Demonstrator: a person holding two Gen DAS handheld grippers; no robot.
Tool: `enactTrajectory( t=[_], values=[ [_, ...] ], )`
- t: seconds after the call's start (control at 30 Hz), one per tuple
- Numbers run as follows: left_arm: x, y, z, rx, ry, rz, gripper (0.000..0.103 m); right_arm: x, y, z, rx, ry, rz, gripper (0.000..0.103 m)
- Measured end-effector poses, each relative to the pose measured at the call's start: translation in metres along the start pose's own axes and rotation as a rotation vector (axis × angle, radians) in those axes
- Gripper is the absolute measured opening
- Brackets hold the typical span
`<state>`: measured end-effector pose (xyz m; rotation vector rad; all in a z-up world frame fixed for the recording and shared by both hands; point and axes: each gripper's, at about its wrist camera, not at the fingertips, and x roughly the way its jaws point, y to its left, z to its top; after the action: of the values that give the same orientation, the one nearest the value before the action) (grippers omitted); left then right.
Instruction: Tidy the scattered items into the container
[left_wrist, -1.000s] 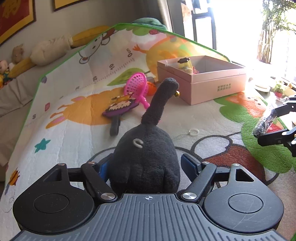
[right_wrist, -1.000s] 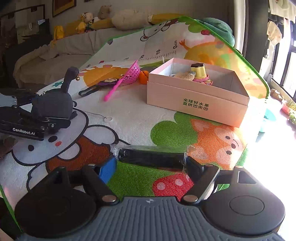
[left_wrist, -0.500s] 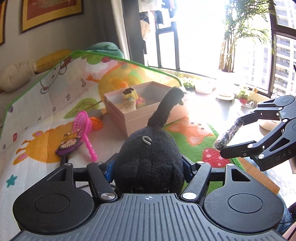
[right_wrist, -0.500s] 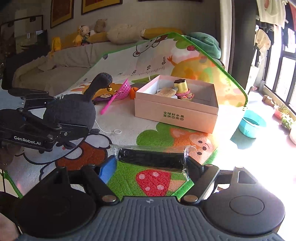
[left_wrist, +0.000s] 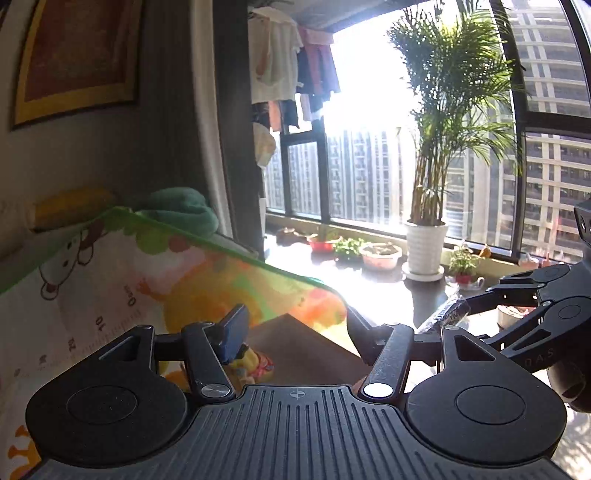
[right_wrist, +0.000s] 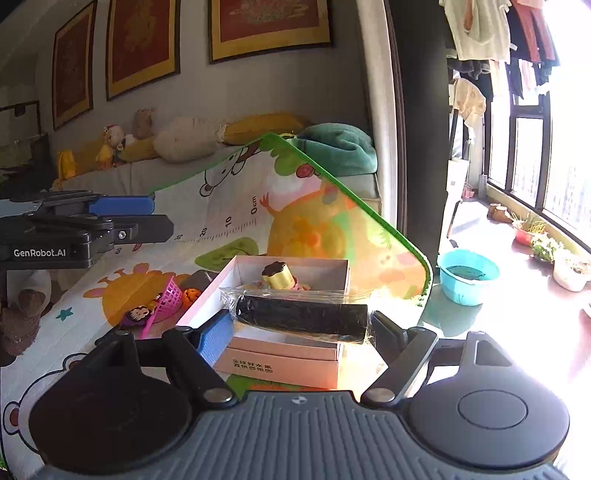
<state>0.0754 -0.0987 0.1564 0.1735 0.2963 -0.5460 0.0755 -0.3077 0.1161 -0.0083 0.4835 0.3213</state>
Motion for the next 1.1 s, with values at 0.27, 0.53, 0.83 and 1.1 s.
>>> enactTrajectory(
  t=[0.27, 0.53, 0.83, 1.1],
  values=[
    [-0.016, 0.001, -0.079, -0.010, 0.208, 0.016, 0.094, 0.052, 0.029, -0.057, -0.004, 0.191, 0.084, 0.080],
    [-0.026, 0.003, -0.126, -0.023, 0.274, 0.062, 0.095, 0.050, 0.066, -0.106, -0.042, 0.264, 0.101, 0.080],
    [-0.061, -0.022, -0.148, 0.018, 0.233, 0.044, 0.096, 0.037, 0.061, -0.079, 0.133, 0.218, 0.218, 0.083],
    [-0.077, -0.021, -0.158, -0.030, 0.242, 0.020, 0.096, 0.098, 0.094, -0.052, 0.261, 0.278, 0.361, 0.056]
  ],
)
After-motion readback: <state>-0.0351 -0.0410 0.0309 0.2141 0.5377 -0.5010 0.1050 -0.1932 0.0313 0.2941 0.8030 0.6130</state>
